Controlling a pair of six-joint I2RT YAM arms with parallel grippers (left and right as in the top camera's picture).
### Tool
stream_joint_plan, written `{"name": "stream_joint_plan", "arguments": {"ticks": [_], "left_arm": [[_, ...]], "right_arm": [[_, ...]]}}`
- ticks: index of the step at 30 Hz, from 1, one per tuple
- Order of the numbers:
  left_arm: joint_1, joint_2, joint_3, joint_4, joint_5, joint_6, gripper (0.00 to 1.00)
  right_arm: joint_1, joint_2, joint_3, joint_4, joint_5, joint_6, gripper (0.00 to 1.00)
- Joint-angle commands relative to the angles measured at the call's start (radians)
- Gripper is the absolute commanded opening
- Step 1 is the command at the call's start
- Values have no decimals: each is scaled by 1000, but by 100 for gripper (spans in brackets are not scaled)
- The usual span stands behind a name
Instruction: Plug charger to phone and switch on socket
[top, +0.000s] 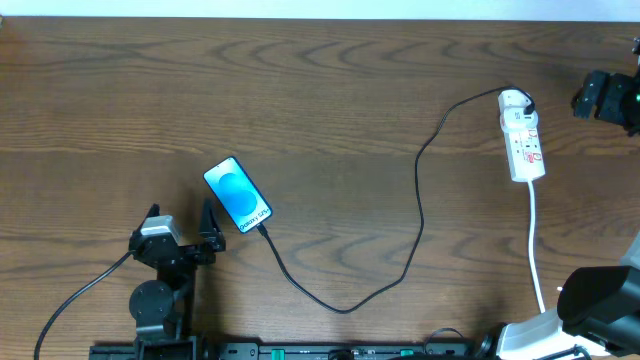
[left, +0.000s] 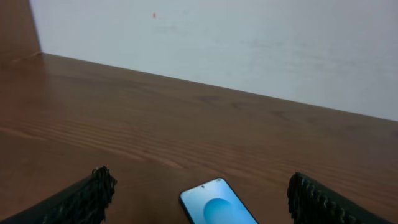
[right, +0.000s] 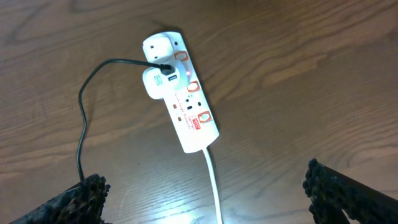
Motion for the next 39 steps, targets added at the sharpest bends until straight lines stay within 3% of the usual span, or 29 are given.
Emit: {"name": "stream_joint_plan", "arguments": {"ticks": [1, 23, 33, 39], "left_arm": [[13, -9, -2, -65, 13, 10, 91], [12, -9, -2, -68, 16, 115, 91], [12, -9, -2, -61, 108, 183, 91], [13, -9, -2, -61, 108, 136, 91]], "right_arm": [[3, -7, 14, -1, 3, 12, 99], [3, -7, 14, -1, 3, 12, 99], [3, -7, 14, -1, 3, 12, 99], [3, -7, 14, -1, 3, 12, 99]]}}
